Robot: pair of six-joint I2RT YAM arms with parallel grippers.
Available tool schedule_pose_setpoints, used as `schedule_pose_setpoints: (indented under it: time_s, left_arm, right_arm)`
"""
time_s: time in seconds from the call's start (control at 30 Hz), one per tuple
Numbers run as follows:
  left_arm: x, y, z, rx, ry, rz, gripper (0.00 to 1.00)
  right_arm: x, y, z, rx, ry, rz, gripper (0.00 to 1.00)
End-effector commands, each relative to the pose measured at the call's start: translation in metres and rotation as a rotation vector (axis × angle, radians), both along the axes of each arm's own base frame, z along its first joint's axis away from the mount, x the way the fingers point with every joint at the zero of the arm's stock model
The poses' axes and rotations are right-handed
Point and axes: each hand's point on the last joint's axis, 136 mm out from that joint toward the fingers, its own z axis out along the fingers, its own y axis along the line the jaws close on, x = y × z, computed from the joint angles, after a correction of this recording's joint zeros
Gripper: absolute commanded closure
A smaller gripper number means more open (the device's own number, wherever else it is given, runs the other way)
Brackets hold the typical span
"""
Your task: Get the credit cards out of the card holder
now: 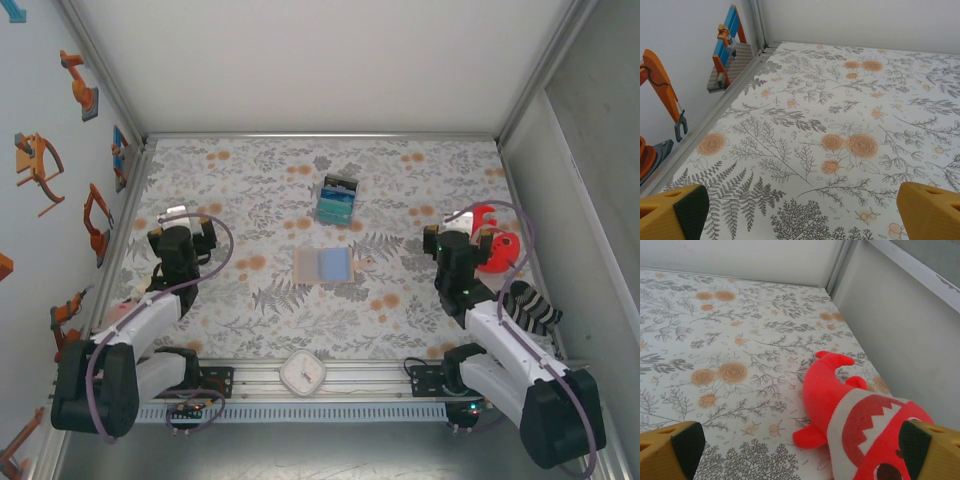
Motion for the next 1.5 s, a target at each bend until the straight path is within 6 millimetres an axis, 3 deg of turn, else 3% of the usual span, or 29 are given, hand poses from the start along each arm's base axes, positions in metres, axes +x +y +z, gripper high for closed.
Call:
schedule_pose_setpoints:
  time_s: [0.0,0.3,0.53,0.73,1.1,1.2,1.37,1.47]
  left_arm:
    - [0.011,-0.009,0.011,-0.016,-0.070,-0.077,0.03]
    - [0.024,-0.009,-0.013,0.018,-0.051,-0.103,0.03]
    - [0.039,-0.012,-0.051,-0.012,-0.015,-0.145,0.03]
    - [0.050,-0.002,-0.060,-0.092,0.054,-0.145,0.03]
    - [0.050,-0.002,-0.059,-0.094,0.057,-0.149,0.03]
    - [0.050,-0.004,-0.059,-0.082,0.063,-0.153,0.03]
    - [0.050,-0.004,-0.060,-0.079,0.066,-0.151,0.03]
    - [0.050,-0.005,-0.059,-0.078,0.064,-0.152,0.03]
  right_arm:
    - [0.008,-0.002,0.014,0.027,-0.104,0.015,0.01]
    - [0.014,-0.020,-0.004,0.085,-0.083,-0.026,0.01]
    - [0.027,-0.022,-0.021,0.105,-0.071,-0.007,0.01]
    - [0.040,-0.024,-0.034,0.130,-0.071,0.012,0.01]
    - [0.061,-0.037,-0.057,0.195,-0.095,0.017,0.01]
    - [0.071,-0.034,-0.073,0.212,-0.056,0.041,0.01]
    - [0.080,-0.008,-0.077,0.240,-0.001,0.216,0.00]
    - [0.081,-0.009,-0.077,0.282,-0.002,0.246,0.00]
